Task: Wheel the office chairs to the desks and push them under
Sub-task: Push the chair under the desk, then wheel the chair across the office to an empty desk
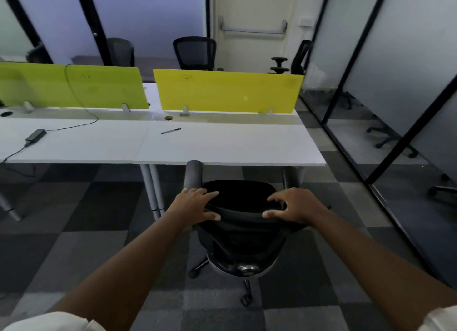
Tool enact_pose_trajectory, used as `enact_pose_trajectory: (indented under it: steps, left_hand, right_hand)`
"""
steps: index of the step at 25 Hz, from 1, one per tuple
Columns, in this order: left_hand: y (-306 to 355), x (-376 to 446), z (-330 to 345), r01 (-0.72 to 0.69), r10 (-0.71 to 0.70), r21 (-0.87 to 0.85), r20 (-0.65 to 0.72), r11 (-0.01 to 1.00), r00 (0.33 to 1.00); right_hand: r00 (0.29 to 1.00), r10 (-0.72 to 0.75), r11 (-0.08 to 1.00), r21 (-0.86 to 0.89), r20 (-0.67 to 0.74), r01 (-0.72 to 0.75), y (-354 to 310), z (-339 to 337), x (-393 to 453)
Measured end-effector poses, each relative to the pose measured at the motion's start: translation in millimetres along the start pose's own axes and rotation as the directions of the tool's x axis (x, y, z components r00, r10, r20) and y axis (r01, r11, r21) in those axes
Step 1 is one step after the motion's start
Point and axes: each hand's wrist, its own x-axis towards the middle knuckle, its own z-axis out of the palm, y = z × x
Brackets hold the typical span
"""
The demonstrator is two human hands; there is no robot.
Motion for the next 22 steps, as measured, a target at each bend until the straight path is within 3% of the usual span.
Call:
enact_pose_trajectory:
  steps: [4, 7, 12, 18, 22]
  left_hand:
    - [-58, -43, -6, 0.166, -0.164, 0.004, -0.136, 0.986, 0.977]
    - [-131, -78, -10, 0.329, -0.327, -0.011, -0.156, 0.944, 0.932]
    - [-271, -162, -11, 0.531, -0.534, -0.077, -0.215, 0.844, 0.818]
    - [-444, -304, 5, 0.748, -0.765, -0.163, -0.180, 0.643, 0.618]
    - [-529, -391, 38, 0.865, -0.870, -0.097, -0.088, 0.492, 0.485]
  right_hand:
    - [0.977, -0.174, 0.977, 0.101, -0.120, 0.187, -91, -14, 61]
    - [0.928, -0.328, 0.938, 0.054, -0.178, 0.342, -181, -15, 110]
    - [0.851, -0.474, 0.877, -0.041, -0.227, 0.478, -352, -15, 195]
    - [0.779, -0.606, 0.795, -0.094, -0.158, 0.599, -577, 2, 275]
    - [0.711, -0.699, 0.715, -0.076, -0.074, 0.695, -719, 28, 300]
